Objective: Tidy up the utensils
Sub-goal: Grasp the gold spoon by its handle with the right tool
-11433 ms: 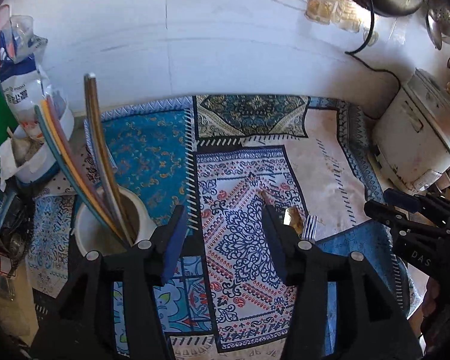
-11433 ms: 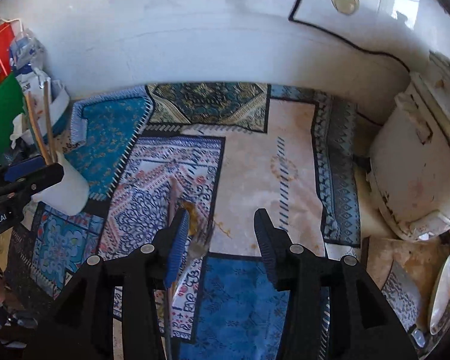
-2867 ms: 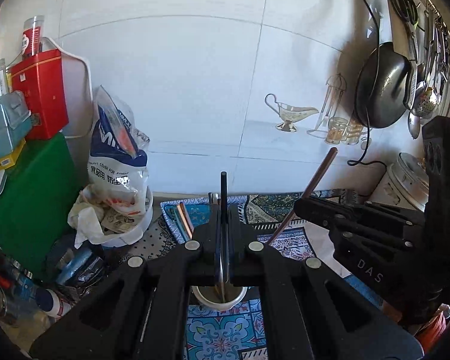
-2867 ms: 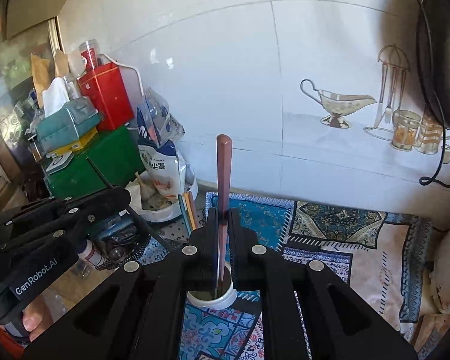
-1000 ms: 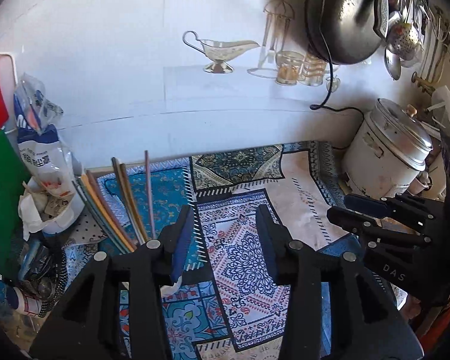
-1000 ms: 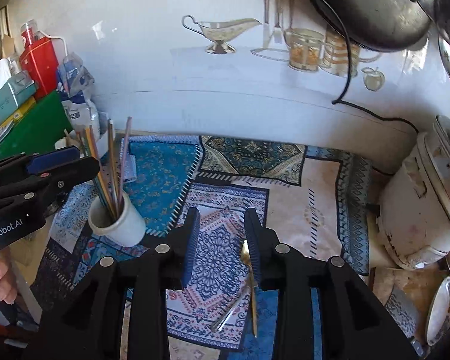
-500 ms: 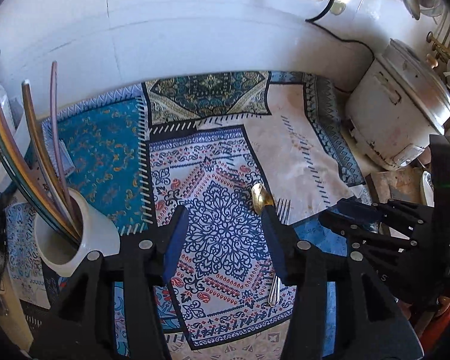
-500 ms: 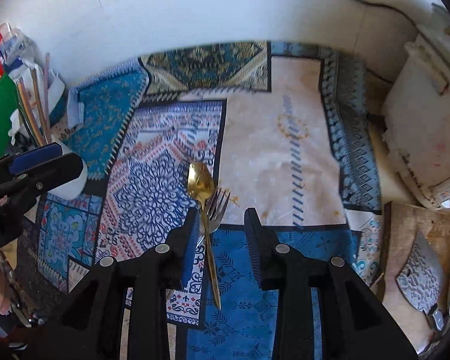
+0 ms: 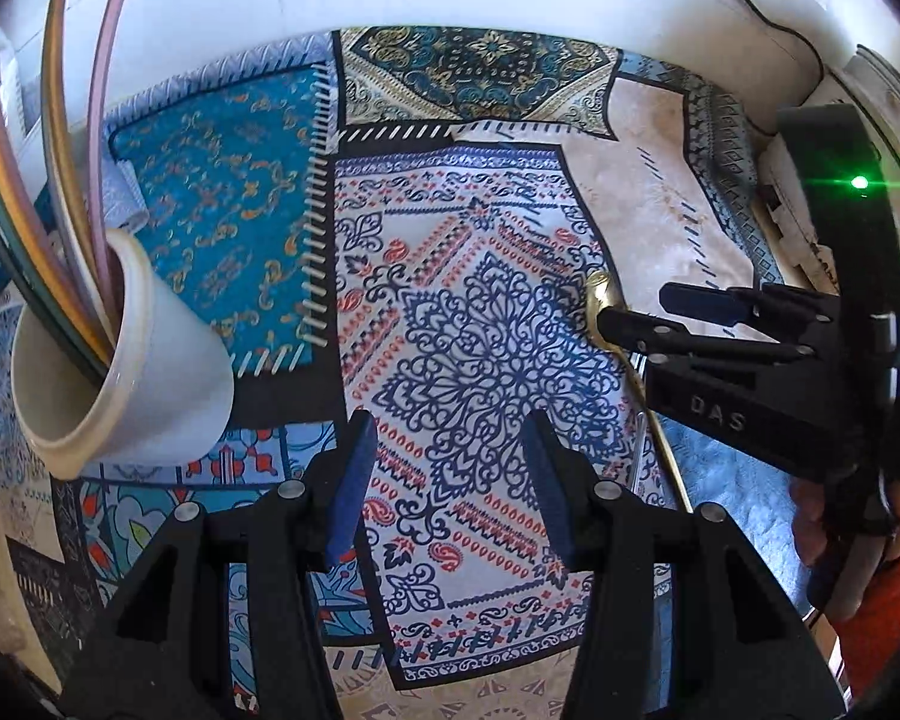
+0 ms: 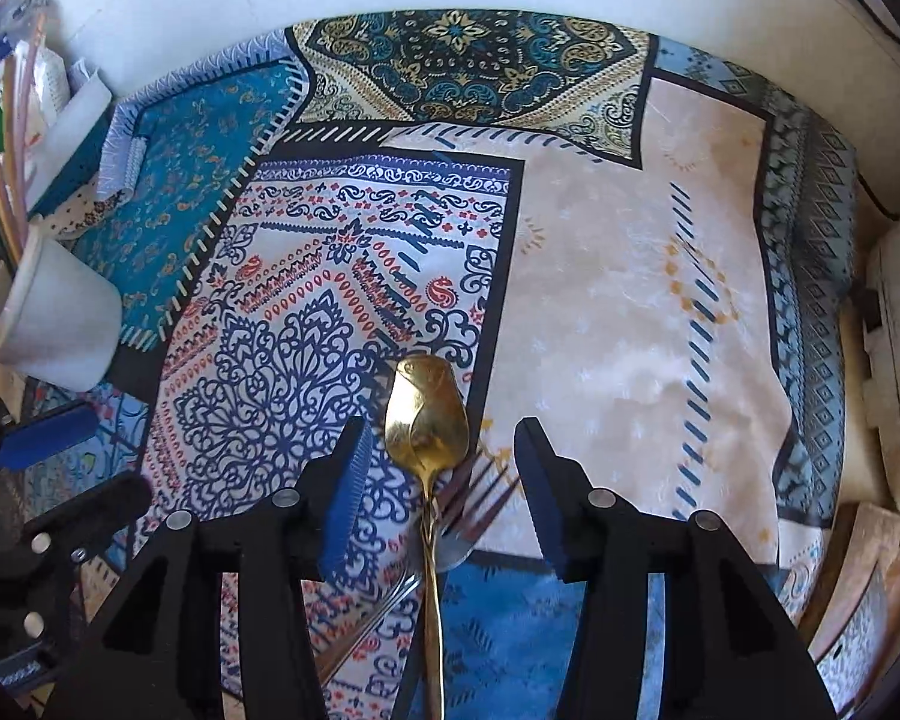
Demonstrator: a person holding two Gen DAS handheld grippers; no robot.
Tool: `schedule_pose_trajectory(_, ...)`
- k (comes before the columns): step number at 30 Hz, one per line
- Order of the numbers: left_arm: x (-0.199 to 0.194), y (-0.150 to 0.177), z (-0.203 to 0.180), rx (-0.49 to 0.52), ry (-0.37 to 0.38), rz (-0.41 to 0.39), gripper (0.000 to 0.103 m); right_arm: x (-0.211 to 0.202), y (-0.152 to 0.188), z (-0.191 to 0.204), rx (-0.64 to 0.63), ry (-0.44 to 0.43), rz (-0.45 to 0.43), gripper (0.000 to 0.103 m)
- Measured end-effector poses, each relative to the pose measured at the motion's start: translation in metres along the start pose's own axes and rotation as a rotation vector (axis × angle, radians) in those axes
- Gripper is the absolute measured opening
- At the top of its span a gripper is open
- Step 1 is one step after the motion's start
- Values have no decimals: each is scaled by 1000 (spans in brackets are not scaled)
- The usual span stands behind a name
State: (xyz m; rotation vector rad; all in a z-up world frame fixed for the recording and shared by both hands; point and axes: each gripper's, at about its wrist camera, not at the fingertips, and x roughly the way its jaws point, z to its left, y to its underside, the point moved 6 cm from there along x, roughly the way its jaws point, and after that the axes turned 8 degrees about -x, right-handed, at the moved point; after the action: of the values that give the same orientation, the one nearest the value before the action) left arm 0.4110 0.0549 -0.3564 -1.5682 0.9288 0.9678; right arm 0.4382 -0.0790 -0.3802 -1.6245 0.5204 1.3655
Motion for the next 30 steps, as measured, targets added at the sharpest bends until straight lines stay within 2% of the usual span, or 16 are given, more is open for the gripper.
schedule_pose_trajectory(7, -3, 7, 11, -52, 15, 9, 49, 17, 0, 10, -55, 45, 30, 46)
schedule_pose_trajectory(10, -5, 9, 10, -50, 17, 8, 49, 22, -1, 9, -47, 30, 30, 47)
schedule_pose_trajectory(13, -7, 9, 9, -43, 18, 4, 49, 22, -3, 9, -59, 30, 13, 43)
schedule_pose_trajectory(15, -8, 9, 8, -44, 21, 1, 49, 22, -6, 8, -63, 31, 3, 30)
schedule_pose_trajectory(20, -13, 10, 8, -39, 14, -10, 49, 23, -11, 3, -35, -11, 8, 30)
schedule_pose_trajectory(23, -14, 11, 9, -43, 13, -9, 49, 16, -13, -5, -8, -24, -2, 30)
schedule_pose_trajectory(30, -14, 10, 2, -27, 4, -7, 49, -25, -2, -15, 43, -34, -95, 30)
